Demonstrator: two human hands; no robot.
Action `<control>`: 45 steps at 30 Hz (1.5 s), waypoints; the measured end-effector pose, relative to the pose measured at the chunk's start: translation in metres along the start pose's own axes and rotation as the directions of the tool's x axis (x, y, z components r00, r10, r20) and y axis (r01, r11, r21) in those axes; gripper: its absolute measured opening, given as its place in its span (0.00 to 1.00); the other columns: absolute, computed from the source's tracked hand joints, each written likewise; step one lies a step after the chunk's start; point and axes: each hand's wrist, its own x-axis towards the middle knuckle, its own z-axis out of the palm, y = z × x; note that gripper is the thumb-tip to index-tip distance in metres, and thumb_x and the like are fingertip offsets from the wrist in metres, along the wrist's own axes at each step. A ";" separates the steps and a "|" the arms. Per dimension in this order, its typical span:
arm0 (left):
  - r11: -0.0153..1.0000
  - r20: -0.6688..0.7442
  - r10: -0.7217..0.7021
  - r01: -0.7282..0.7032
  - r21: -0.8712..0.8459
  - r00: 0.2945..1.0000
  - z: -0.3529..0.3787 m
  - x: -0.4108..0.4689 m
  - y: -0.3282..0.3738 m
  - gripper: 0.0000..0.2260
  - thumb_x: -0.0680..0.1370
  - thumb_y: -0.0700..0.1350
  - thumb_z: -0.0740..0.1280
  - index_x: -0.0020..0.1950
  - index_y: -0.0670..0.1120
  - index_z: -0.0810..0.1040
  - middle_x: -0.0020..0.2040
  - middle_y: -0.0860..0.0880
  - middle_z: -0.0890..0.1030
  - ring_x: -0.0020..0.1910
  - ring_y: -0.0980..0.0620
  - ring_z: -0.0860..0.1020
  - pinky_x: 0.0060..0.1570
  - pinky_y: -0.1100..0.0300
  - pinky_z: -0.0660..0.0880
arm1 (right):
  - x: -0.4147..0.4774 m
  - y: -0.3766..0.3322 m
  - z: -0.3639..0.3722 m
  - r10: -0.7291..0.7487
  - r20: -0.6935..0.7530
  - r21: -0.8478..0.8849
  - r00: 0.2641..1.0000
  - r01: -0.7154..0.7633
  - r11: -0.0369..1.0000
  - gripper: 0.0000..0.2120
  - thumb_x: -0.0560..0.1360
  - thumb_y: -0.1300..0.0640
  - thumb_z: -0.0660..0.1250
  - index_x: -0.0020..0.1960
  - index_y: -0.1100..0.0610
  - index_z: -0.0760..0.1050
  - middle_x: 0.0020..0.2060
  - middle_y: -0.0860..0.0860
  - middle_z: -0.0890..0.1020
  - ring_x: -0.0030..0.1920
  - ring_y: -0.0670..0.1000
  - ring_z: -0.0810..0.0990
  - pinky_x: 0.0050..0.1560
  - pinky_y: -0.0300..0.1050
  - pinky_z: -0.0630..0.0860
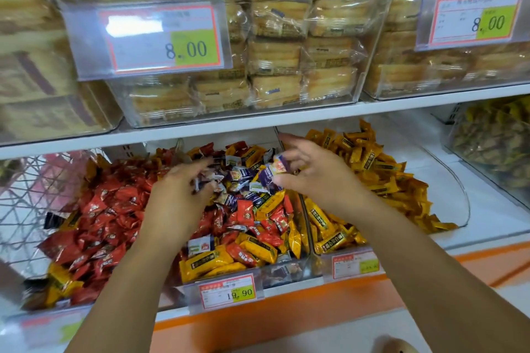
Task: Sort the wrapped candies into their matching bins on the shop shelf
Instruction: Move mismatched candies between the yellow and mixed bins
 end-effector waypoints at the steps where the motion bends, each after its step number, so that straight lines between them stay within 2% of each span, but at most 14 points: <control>1: 0.999 0.018 0.016 -0.016 0.032 1.000 0.000 -0.001 0.001 0.19 0.77 0.46 0.68 0.69 0.55 0.73 0.66 0.49 0.76 0.61 0.48 0.75 0.60 0.56 0.71 | 0.004 0.000 0.001 0.022 -0.026 0.006 0.999 -0.022 1.000 0.22 0.75 0.54 0.69 0.68 0.50 0.70 0.51 0.40 0.78 0.49 0.38 0.77 0.51 0.37 0.75; 4: 0.989 0.028 0.149 -0.149 -0.013 0.988 0.002 -0.012 0.020 0.19 0.78 0.49 0.65 0.70 0.56 0.71 0.68 0.56 0.72 0.70 0.53 0.66 0.70 0.56 0.61 | 0.010 0.011 -0.025 0.121 -0.128 0.009 0.984 -0.121 0.993 0.09 0.78 0.56 0.65 0.58 0.52 0.77 0.48 0.46 0.81 0.49 0.48 0.80 0.49 0.41 0.78; 7: 0.947 0.200 0.319 -0.302 -0.113 0.926 0.018 -0.027 0.045 0.22 0.78 0.57 0.60 0.72 0.62 0.64 0.71 0.66 0.60 0.72 0.67 0.56 0.71 0.65 0.52 | 0.006 0.030 -0.032 0.195 0.165 -0.315 0.967 -0.135 0.939 0.06 0.76 0.54 0.68 0.52 0.49 0.79 0.54 0.45 0.79 0.58 0.50 0.77 0.56 0.45 0.75; 10: 0.910 0.384 0.404 -0.409 -0.074 0.830 0.047 -0.030 0.054 0.31 0.75 0.67 0.51 0.76 0.63 0.48 0.76 0.67 0.43 0.74 0.68 0.39 0.74 0.62 0.42 | 0.002 0.059 -0.013 0.289 0.307 -0.718 0.907 0.021 0.696 0.22 0.71 0.45 0.70 0.65 0.41 0.70 0.75 0.44 0.59 0.76 0.52 0.51 0.73 0.61 0.51; 11: 0.900 0.420 0.409 -0.433 -0.043 0.810 0.054 -0.028 0.054 0.32 0.75 0.68 0.50 0.77 0.63 0.44 0.75 0.67 0.38 0.73 0.67 0.34 0.74 0.59 0.40 | 0.002 0.067 -0.013 0.274 0.268 -0.743 0.924 0.018 0.669 0.24 0.72 0.42 0.68 0.66 0.38 0.68 0.76 0.42 0.52 0.77 0.51 0.44 0.73 0.65 0.45; 13: 0.889 0.439 0.414 -0.458 -0.006 0.798 0.060 -0.023 0.052 0.32 0.75 0.69 0.50 0.76 0.64 0.42 0.74 0.67 0.35 0.71 0.67 0.31 0.74 0.56 0.37 | 0.004 0.081 -0.026 0.199 0.132 -0.736 0.971 -0.039 0.676 0.20 0.74 0.38 0.64 0.66 0.35 0.68 0.77 0.42 0.50 0.77 0.51 0.41 0.73 0.64 0.43; 17: 0.879 0.426 0.419 -0.476 0.032 0.802 0.055 -0.018 0.049 0.32 0.73 0.71 0.52 0.74 0.68 0.46 0.74 0.69 0.37 0.71 0.68 0.30 0.71 0.61 0.33 | 0.011 0.088 -0.048 0.128 -0.050 -0.703 0.990 -0.126 0.700 0.20 0.75 0.37 0.61 0.66 0.36 0.70 0.75 0.47 0.60 0.75 0.54 0.52 0.73 0.58 0.55; 20: 0.876 0.420 0.432 -0.482 0.014 0.798 0.055 -0.019 0.048 0.32 0.72 0.73 0.51 0.74 0.68 0.47 0.74 0.70 0.38 0.71 0.68 0.32 0.69 0.62 0.34 | 0.014 0.081 -0.043 0.035 -0.116 -0.712 0.993 -0.108 0.694 0.15 0.76 0.44 0.65 0.63 0.39 0.75 0.72 0.49 0.65 0.73 0.54 0.56 0.72 0.55 0.58; 24: 0.877 0.413 0.437 -0.481 0.004 0.799 0.057 -0.019 0.047 0.32 0.70 0.75 0.47 0.73 0.70 0.46 0.74 0.71 0.38 0.72 0.68 0.34 0.70 0.61 0.36 | 0.013 0.075 -0.028 0.024 0.044 -0.719 0.999 0.015 0.695 0.08 0.76 0.54 0.65 0.47 0.44 0.81 0.75 0.48 0.59 0.76 0.52 0.48 0.74 0.55 0.49; 27: 0.880 0.411 0.437 -0.475 -0.011 0.800 0.057 -0.019 0.047 0.32 0.70 0.75 0.48 0.73 0.71 0.47 0.74 0.72 0.39 0.72 0.68 0.34 0.70 0.61 0.35 | 0.009 0.081 -0.024 0.161 0.119 -0.767 0.980 -0.012 0.641 0.09 0.77 0.48 0.64 0.53 0.44 0.80 0.78 0.49 0.48 0.77 0.54 0.40 0.75 0.56 0.42; 30: 0.884 0.416 0.434 -0.467 -0.025 0.799 0.057 -0.019 0.047 0.32 0.71 0.73 0.51 0.74 0.69 0.49 0.74 0.71 0.40 0.72 0.68 0.34 0.70 0.61 0.35 | 0.010 0.087 -0.022 0.237 0.139 -0.815 0.962 -0.025 0.579 0.20 0.76 0.45 0.64 0.68 0.41 0.70 0.78 0.49 0.43 0.77 0.55 0.37 0.74 0.57 0.40; 36: 0.890 0.413 0.432 -0.452 -0.054 0.802 0.057 -0.020 0.048 0.32 0.72 0.72 0.53 0.74 0.68 0.50 0.74 0.71 0.41 0.73 0.68 0.35 0.71 0.61 0.36 | 0.014 0.088 -0.012 0.201 0.101 -0.841 0.974 -0.024 0.540 0.15 0.76 0.45 0.63 0.63 0.39 0.74 0.78 0.49 0.46 0.77 0.57 0.39 0.74 0.59 0.40; 41: 0.893 0.420 0.424 -0.447 -0.048 0.802 0.058 -0.020 0.049 0.31 0.72 0.73 0.53 0.73 0.70 0.49 0.74 0.72 0.40 0.72 0.69 0.35 0.70 0.62 0.35 | 0.013 0.089 -0.009 0.237 0.105 -0.861 0.966 -0.031 0.508 0.27 0.76 0.38 0.60 0.73 0.39 0.61 0.77 0.51 0.42 0.76 0.59 0.37 0.74 0.61 0.40; 45: 0.894 0.410 0.425 -0.445 -0.052 0.807 0.058 -0.020 0.047 0.31 0.70 0.75 0.51 0.72 0.72 0.50 0.74 0.72 0.41 0.73 0.69 0.36 0.71 0.60 0.37 | 0.012 0.085 -0.012 0.247 0.121 -0.832 0.961 -0.038 0.553 0.21 0.74 0.36 0.62 0.65 0.39 0.72 0.78 0.51 0.45 0.76 0.59 0.38 0.74 0.60 0.40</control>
